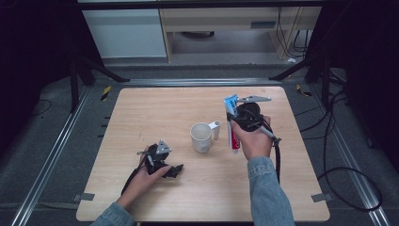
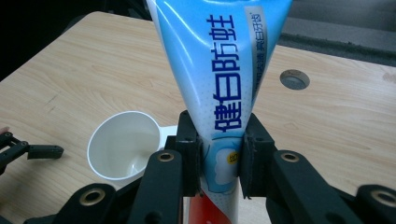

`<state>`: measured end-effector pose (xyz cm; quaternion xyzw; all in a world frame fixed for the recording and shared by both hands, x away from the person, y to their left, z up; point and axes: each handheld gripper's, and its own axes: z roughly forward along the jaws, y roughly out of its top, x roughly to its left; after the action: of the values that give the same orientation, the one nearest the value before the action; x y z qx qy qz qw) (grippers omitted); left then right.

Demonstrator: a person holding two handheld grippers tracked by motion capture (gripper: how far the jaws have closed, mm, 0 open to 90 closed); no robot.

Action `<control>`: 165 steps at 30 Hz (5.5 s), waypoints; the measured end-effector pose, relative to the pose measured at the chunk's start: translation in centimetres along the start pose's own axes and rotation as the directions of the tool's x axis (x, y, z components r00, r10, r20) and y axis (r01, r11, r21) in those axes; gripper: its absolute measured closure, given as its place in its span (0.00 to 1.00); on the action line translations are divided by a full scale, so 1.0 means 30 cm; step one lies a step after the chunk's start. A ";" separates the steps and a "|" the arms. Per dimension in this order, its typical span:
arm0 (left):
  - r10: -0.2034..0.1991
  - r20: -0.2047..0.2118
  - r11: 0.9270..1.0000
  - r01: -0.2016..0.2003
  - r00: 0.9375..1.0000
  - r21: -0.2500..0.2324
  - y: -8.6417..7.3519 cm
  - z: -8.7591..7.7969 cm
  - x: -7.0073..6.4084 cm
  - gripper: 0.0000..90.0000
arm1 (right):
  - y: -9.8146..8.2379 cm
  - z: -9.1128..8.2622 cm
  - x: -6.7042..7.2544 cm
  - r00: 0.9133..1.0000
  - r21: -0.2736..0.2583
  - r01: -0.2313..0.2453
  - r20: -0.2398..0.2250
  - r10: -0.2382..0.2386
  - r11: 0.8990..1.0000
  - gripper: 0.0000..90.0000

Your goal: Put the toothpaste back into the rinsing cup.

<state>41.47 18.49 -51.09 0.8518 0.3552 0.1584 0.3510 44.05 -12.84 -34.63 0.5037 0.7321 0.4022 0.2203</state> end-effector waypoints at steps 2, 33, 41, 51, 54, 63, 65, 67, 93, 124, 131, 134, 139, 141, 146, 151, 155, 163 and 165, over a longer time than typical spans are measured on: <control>0.000 0.000 1.000 0.000 1.000 0.000 0.000 0.000 0.000 0.00 | 0.008 0.003 0.007 1.000 -0.009 0.004 0.002 -0.004 1.000 0.81; 0.001 0.000 1.000 -0.001 1.000 0.002 0.000 -0.001 0.000 0.00 | 0.054 0.009 0.079 0.999 -0.164 0.035 0.046 -0.028 0.986 0.81; 0.003 0.000 1.000 -0.003 1.000 0.003 0.000 -0.002 0.000 0.00 | 0.064 0.000 0.097 0.998 -0.233 0.032 0.063 -0.017 0.972 0.81; 0.003 0.000 1.000 -0.003 1.000 0.004 0.000 -0.001 0.000 0.00 | 0.085 -0.020 0.132 0.997 -0.344 0.024 0.074 0.001 0.939 0.81; 0.001 -0.001 1.000 -0.001 1.000 0.001 -0.001 -0.001 0.000 0.00 | 0.086 -0.016 0.138 0.998 -0.358 0.022 0.071 0.004 0.933 0.81; 0.001 0.000 1.000 -0.001 1.000 0.002 -0.001 -0.001 0.000 0.00 | 0.082 -0.002 0.182 0.998 -0.409 0.020 0.063 0.006 0.912 0.81; 0.002 0.000 1.000 -0.002 1.000 0.002 -0.001 -0.001 0.000 0.00 | 0.080 -0.001 0.198 0.998 -0.421 0.031 0.069 -0.002 0.907 0.81; 0.002 0.000 1.000 -0.002 1.000 0.002 -0.001 -0.001 0.000 0.00 | 0.075 0.005 0.220 0.998 -0.437 0.039 0.064 -0.012 0.899 0.81; 0.002 0.001 1.000 -0.002 1.000 0.001 -0.001 -0.001 0.000 0.00 | -0.004 0.121 0.276 1.000 -0.411 0.017 0.024 -0.007 0.912 0.81; 0.003 0.002 1.000 -0.003 1.000 0.001 -0.001 -0.001 0.001 0.00 | -0.109 0.205 0.257 0.999 -0.358 -0.043 0.001 0.046 0.933 0.81; 0.003 0.001 1.000 -0.003 1.000 0.001 -0.001 -0.001 0.001 0.00 | -0.119 0.212 0.250 0.998 -0.352 -0.055 -0.008 0.056 0.934 0.81; 0.003 0.001 1.000 -0.003 1.000 0.002 -0.001 -0.001 0.001 0.00 | -0.121 0.215 0.247 0.998 -0.348 -0.060 -0.012 0.060 0.935 0.81; 0.002 0.000 1.000 -0.002 1.000 0.002 -0.001 -0.001 0.000 0.00 | -0.123 0.222 0.246 0.997 -0.342 -0.071 -0.021 0.067 0.937 0.81; 0.001 0.000 1.000 -0.001 1.000 0.002 -0.001 -0.001 0.000 0.00 | -0.124 0.225 0.245 0.998 -0.342 -0.068 -0.019 0.066 0.937 0.81; 0.000 0.001 1.000 0.000 1.000 0.001 -0.001 -0.001 0.000 0.00 | -0.125 0.231 0.241 0.997 -0.343 -0.081 -0.022 0.078 0.936 0.81; -0.001 0.002 1.000 0.001 1.000 0.001 -0.001 -0.001 0.000 0.00 | -0.126 0.235 0.239 0.996 -0.344 -0.084 -0.023 0.081 0.935 0.81; -0.001 0.003 1.000 0.001 1.000 0.001 -0.001 -0.001 0.000 0.00 | -0.128 0.239 0.238 0.996 -0.346 -0.092 -0.025 0.089 0.934 0.81; 0.002 0.003 1.000 -0.002 1.000 0.003 -0.001 -0.001 0.000 0.00 | -0.137 0.251 0.237 0.994 -0.345 -0.110 -0.033 0.105 0.932 0.81; 0.002 0.004 1.000 -0.002 1.000 0.003 -0.001 -0.001 0.001 0.00 | -0.139 0.252 0.234 0.993 -0.342 -0.119 -0.038 0.113 0.932 0.81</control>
<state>41.45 18.54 -51.07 0.8531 0.3538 0.1566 0.3501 44.45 -4.36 -41.83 0.4961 0.6215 0.5406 0.2745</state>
